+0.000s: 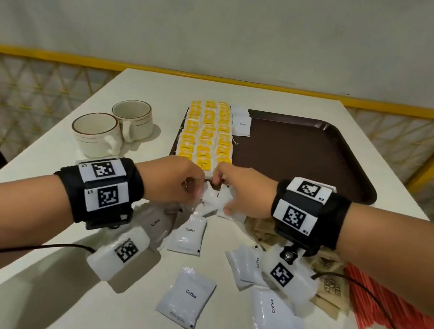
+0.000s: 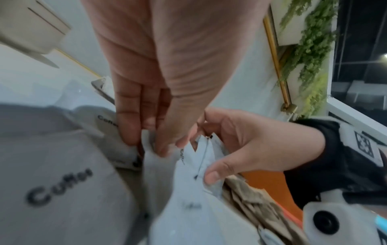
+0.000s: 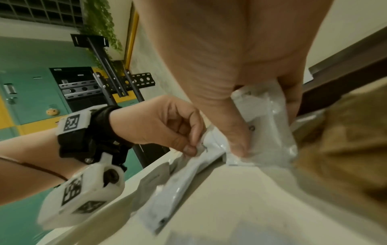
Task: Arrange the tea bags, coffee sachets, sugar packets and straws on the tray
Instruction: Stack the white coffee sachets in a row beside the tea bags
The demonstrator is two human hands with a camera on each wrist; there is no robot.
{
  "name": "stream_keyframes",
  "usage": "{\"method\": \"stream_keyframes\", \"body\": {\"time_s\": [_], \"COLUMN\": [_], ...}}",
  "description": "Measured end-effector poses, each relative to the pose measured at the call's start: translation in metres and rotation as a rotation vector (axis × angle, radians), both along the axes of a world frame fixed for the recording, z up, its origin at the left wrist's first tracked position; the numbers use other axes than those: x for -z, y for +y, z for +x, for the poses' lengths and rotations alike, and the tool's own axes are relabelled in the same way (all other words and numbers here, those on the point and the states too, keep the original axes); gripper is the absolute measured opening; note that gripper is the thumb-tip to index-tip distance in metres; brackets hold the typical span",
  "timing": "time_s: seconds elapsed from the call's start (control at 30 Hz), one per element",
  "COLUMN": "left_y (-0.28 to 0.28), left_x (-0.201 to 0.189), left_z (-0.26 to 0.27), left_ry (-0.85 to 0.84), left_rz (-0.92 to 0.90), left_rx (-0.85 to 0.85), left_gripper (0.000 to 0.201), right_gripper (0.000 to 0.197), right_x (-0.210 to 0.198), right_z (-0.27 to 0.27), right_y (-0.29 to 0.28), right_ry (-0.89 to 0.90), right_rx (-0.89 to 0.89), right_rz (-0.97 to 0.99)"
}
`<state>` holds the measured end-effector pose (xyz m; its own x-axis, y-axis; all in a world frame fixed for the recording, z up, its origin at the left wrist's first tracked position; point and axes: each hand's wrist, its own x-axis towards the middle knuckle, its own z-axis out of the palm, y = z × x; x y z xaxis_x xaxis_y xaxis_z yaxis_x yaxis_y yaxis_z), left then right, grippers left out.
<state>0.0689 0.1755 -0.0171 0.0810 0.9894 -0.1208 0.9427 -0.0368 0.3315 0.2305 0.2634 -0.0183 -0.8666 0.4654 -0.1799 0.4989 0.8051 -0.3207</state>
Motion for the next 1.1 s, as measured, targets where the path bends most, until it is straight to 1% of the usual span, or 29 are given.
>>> {"method": "stream_keyframes", "body": {"time_s": [0.07, 0.13, 0.2, 0.27, 0.3, 0.33, 0.4, 0.43, 0.5, 0.57, 0.7, 0.77, 0.83, 0.9, 1.0, 1.03, 1.1], "left_y": [-0.001, -0.003, -0.005, -0.006, -0.005, -0.005, -0.004, -0.005, -0.009, -0.014, -0.025, -0.029, -0.03, -0.03, -0.03, -0.031, -0.033], "left_x": [-0.004, -0.009, -0.013, -0.016, -0.017, -0.017, -0.016, -0.016, -0.016, -0.016, -0.017, -0.018, -0.019, -0.021, -0.024, -0.024, -0.023], "left_z": [-0.008, -0.017, -0.024, -0.028, -0.029, -0.029, -0.028, -0.028, -0.029, -0.033, -0.046, -0.054, -0.06, -0.064, -0.067, -0.068, -0.07], "left_ry": [-0.126, -0.277, -0.407, -0.547, -0.593, -0.621, -0.646, -0.649, -0.645, -0.636, -0.66, -0.694, -0.738, -0.79, -0.836, -0.847, -0.865], "left_rz": [0.033, 0.037, 0.047, 0.062, 0.068, 0.071, 0.066, 0.058, 0.04, 0.026, 0.054, 0.076, 0.096, 0.098, 0.098, 0.097, 0.096], "left_rx": [-0.065, -0.161, -0.255, -0.345, -0.384, -0.414, -0.446, -0.455, -0.463, -0.47, -0.515, -0.542, -0.575, -0.594, -0.607, -0.613, -0.62], "left_gripper": [0.019, 0.026, 0.028, 0.024, 0.021, 0.018, 0.016, 0.016, 0.017, 0.016, 0.016, 0.018, 0.015, 0.006, 0.003, 0.002, 0.007], "right_gripper": [0.045, 0.044, 0.044, 0.044, 0.048, 0.054, 0.068, 0.07, 0.067, 0.064, 0.056, 0.052, 0.055, 0.065, 0.067, 0.067, 0.065], "right_x": [-0.013, -0.031, -0.045, -0.05, -0.047, -0.041, -0.024, -0.016, -0.003, 0.002, -0.011, -0.025, -0.034, -0.035, -0.018, -0.013, -0.008], "right_z": [0.004, 0.011, 0.017, 0.018, 0.015, 0.01, -0.004, -0.011, -0.023, -0.031, -0.039, -0.04, -0.043, -0.051, -0.07, -0.075, -0.081], "right_y": [0.006, 0.01, 0.006, -0.009, -0.019, -0.028, -0.043, -0.047, -0.051, -0.051, -0.039, -0.032, -0.034, -0.048, -0.064, -0.065, -0.065], "right_ry": [0.081, 0.174, 0.203, 0.111, 0.04, -0.022, -0.101, -0.122, -0.132, -0.148, -0.159, -0.1, -0.069, -0.073, -0.126, -0.142, -0.163], "right_rx": [0.064, 0.104, 0.069, -0.018, -0.068, -0.122, -0.205, -0.229, -0.262, -0.265, -0.228, -0.221, -0.284, -0.373, -0.46, -0.458, -0.401], "right_rz": [0.01, 0.01, -0.098, -0.246, -0.274, -0.259, -0.151, -0.082, 0.024, 0.068, 0.077, -0.01, -0.129, -0.17, -0.025, 0.007, 0.036]}}
